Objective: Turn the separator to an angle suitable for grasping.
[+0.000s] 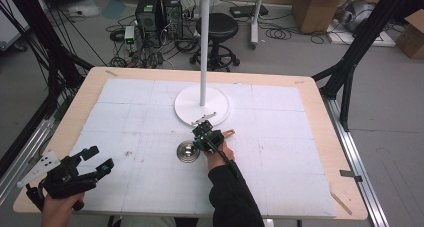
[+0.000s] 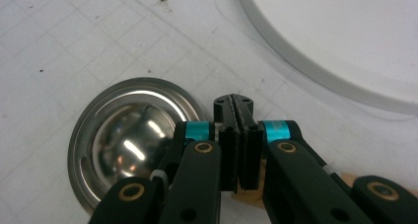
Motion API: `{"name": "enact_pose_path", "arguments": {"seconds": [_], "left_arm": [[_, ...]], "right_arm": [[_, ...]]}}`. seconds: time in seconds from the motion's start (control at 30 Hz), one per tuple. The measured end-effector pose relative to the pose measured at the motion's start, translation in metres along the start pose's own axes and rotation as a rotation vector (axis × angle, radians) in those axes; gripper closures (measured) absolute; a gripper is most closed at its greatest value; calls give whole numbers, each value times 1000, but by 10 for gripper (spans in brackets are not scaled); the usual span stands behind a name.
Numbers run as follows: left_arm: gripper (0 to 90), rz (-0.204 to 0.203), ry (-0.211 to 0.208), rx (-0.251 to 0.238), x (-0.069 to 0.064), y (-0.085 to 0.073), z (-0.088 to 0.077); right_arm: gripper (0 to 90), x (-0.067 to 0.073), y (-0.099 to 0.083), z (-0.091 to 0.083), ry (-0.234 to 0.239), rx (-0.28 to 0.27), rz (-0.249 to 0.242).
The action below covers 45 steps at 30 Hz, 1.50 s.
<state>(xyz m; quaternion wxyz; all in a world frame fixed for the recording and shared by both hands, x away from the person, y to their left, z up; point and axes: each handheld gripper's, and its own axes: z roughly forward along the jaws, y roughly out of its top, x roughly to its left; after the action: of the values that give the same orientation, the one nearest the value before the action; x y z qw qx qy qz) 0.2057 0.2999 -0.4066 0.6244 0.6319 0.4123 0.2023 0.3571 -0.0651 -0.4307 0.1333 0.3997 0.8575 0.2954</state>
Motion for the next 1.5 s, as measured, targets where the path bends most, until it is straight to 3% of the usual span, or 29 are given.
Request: {"name": "enact_pose_path", "arguments": {"seconds": [0.17, 0.27, 0.33, 0.4, 0.47, 0.5, 0.63, 0.73, 0.8, 0.83, 0.9, 0.97, 1.07, 1.5], "left_arm": [[189, -2, -1, 1, 0, 0, 1], [189, -1, -1, 2, -1, 0, 1], [189, -4, -1, 1, 0, -1, 1], [190, -5, 0, 2, 0, 0, 0], [190, -7, 0, 0, 0, -1, 0], [190, -7, 0, 0, 0, -1, 0], [190, -3, 0, 6, 0, -1, 1], [190, -4, 4, 8, 1, -1, 1], [190, -9, 9, 8, 2, -2, 0], [190, -9, 9, 8, 2, -2, 0], [191, -7, 9, 9, 2, -2, 0], [191, -10, 11, 11, 2, -2, 0], [192, -7, 13, 17, 2, -3, 0], [193, -8, 10, 15, 2, -3, 0]], "right_arm": [[889, 3, -7, -6, 18, -18, -7], [889, -7, -6, -24, 25, -137, 23], [889, -19, -7, -37, -6, -193, 39], [889, -41, -13, -49, -55, -216, 81], [889, -63, -23, -57, -88, -226, 142], [889, -63, -23, -57, -88, -226, 142], [889, -105, -49, -63, -138, -211, 224], [888, -115, -53, -62, -136, -212, 214], [889, -122, -53, -59, -112, -211, 150], [889, -122, -53, -59, -112, -211, 150], [889, -126, -51, -54, -102, -194, 90], [889, -126, -50, -51, -98, -185, 77], [889, -124, -49, -40, -49, -165, 38], [890, -110, -45, -29, 80, -176, 7]]}}
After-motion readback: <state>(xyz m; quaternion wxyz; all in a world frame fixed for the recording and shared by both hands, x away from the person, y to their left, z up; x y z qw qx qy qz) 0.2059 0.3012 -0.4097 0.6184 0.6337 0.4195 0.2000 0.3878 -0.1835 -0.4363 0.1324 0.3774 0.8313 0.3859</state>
